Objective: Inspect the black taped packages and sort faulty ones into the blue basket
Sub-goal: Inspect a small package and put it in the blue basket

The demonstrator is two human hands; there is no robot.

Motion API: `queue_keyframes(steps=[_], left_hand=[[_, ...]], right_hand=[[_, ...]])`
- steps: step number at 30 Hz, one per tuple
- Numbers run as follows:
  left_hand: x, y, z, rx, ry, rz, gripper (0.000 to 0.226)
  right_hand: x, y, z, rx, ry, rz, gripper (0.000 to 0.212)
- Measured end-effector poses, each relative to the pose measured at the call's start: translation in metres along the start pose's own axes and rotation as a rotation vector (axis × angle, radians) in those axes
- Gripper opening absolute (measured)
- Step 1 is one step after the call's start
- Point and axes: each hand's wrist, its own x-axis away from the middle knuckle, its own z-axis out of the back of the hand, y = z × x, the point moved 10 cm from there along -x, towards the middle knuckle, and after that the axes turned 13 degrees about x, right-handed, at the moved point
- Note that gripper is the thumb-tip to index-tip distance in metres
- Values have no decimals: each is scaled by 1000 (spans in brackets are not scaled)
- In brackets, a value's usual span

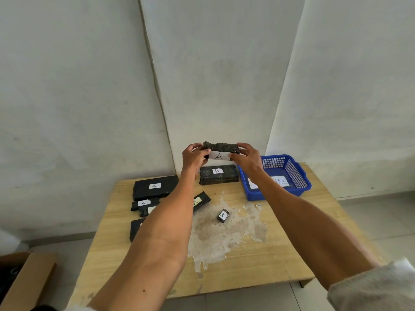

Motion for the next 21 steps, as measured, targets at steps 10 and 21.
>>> queue_keyframes(steps=[10,21], left_hand=[[0,0,-6,18,-49,-33,22],[-12,1,1,51,34,-38,23]], right_hand=[[-6,7,15,-79,192,-161,15],[-18,-3,3,-104,112,-32,30]])
